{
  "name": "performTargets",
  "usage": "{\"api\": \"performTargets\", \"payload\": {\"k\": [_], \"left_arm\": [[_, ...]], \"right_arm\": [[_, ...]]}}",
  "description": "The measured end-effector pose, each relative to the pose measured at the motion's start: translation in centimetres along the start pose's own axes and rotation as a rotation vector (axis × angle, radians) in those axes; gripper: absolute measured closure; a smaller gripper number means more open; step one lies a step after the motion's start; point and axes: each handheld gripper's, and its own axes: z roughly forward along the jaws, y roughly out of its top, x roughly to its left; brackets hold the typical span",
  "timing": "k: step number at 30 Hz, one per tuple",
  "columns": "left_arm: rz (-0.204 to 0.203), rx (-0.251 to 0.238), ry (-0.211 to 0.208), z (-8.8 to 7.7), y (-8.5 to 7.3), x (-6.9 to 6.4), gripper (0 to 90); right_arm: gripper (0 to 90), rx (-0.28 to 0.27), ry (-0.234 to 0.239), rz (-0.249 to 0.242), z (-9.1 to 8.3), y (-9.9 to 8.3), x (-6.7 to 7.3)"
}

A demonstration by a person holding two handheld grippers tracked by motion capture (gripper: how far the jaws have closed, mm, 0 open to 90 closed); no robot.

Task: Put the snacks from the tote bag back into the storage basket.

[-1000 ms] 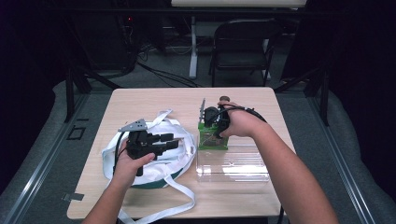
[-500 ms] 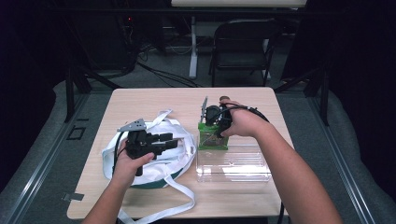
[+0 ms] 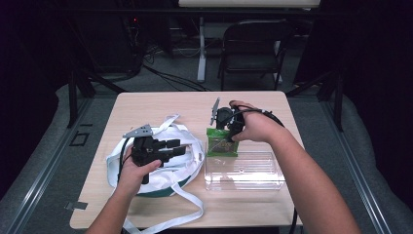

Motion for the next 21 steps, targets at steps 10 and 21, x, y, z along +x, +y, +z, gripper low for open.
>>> {"api": "performTargets", "payload": {"k": [10,21], "left_arm": [[-0.007,-0.006,0.000,-0.2,0.0,0.1,53.2],[-0.009,-0.009,-0.002,0.0,0.1,0.4,53.2]], "right_arm": [[38.9,-0.010,-0.016,0.005,-1.5,-0.2,-0.1],[39.0,-0.005,-0.020,0.015,-2.6,-1.3,0.1]]}}
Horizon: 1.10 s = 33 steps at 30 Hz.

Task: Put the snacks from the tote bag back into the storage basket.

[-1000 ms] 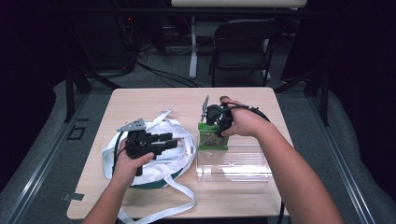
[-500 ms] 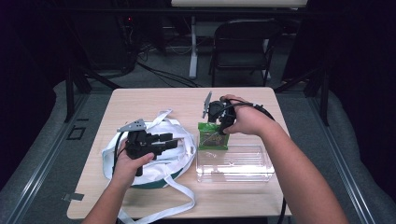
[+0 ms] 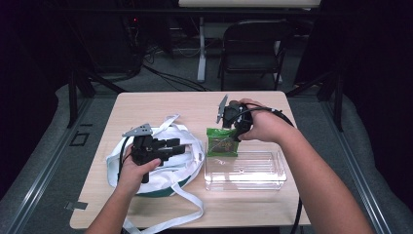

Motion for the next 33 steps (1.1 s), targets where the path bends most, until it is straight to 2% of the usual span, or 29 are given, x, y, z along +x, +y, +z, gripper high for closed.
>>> {"api": "performTargets", "payload": {"k": [6,12,15,20,25,27,33], "left_arm": [[-0.003,-0.002,0.005,-0.2,0.0,0.2,53.2],[-0.008,-0.001,0.012,-0.4,0.0,0.3,53.2],[-0.013,-0.005,0.015,-0.4,0.0,0.3,53.2],[-0.016,-0.007,0.023,-0.5,0.0,0.4,53.2],[-0.020,-0.010,0.031,-0.7,0.0,0.6,53.3],[-0.023,-0.011,0.036,-0.7,0.0,0.6,53.2],[-0.024,-0.013,0.046,-0.9,-0.1,0.8,53.2]], "right_arm": [[39.6,0.010,-0.004,-0.001,-0.7,-1.0,0.8],[40.8,0.013,0.022,0.048,-0.7,-1.9,1.5],[41.2,0.019,0.023,0.047,-0.7,-2.2,1.8],[41.6,-0.005,0.041,0.078,-0.9,-2.6,2.6],[42.5,-0.037,0.050,0.118,-1.1,-2.8,3.9],[43.2,-0.052,0.042,0.146,-1.0,-2.9,4.4],[45.4,-0.110,0.008,0.283,-0.8,-3.7,5.6]]}}
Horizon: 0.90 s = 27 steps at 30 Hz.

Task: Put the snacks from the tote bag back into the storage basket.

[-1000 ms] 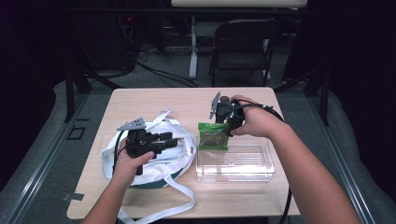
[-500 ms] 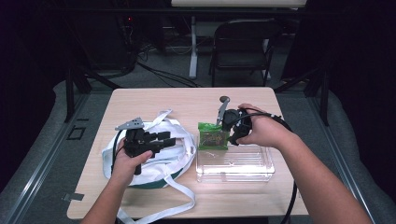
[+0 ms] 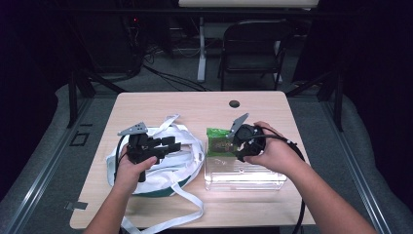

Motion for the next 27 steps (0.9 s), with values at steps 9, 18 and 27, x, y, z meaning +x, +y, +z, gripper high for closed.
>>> {"api": "performTargets", "payload": {"k": [9,18,27], "left_arm": [[-0.010,0.000,0.012,-0.1,-0.1,0.2,53.2],[-0.014,0.000,0.025,-0.2,-0.1,0.4,53.2],[-0.018,0.008,0.030,-0.1,-0.3,0.5,53.1]], "right_arm": [[50.1,-0.123,-0.040,0.183,0.7,-2.0,0.3],[50.8,-0.213,-0.057,0.284,1.1,-3.8,2.5],[50.8,-0.298,-0.033,0.349,1.7,-5.5,4.3]]}}
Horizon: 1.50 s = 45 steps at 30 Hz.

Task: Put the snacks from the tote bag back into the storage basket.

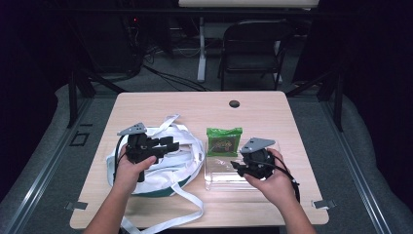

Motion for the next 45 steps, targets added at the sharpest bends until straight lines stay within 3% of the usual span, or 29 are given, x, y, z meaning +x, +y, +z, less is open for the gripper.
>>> {"api": "performTargets", "payload": {"k": [12,16,25,41,45], "left_arm": [[-0.005,0.002,0.009,0.1,-0.1,0.1,53.0],[-0.004,0.005,0.011,0.2,-0.2,0.2,53.0],[-0.006,0.014,0.014,0.4,-0.4,0.2,53.0],[-0.016,0.034,0.034,0.8,-0.8,0.8,52.1],[-0.023,0.037,0.056,0.7,-1.0,1.0,51.3]], "right_arm": [[50.7,-0.026,-0.018,0.021,-0.4,-3.9,0.4],[50.7,-0.081,0.021,0.033,-0.5,-4.9,0.4],[51.5,-0.100,-0.005,0.005,0.1,-6.3,0.9],[50.7,-0.105,-0.010,0.007,0.6,-7.0,0.9],[49.9,-0.098,-0.008,0.006,0.6,-7.0,0.9]]}}
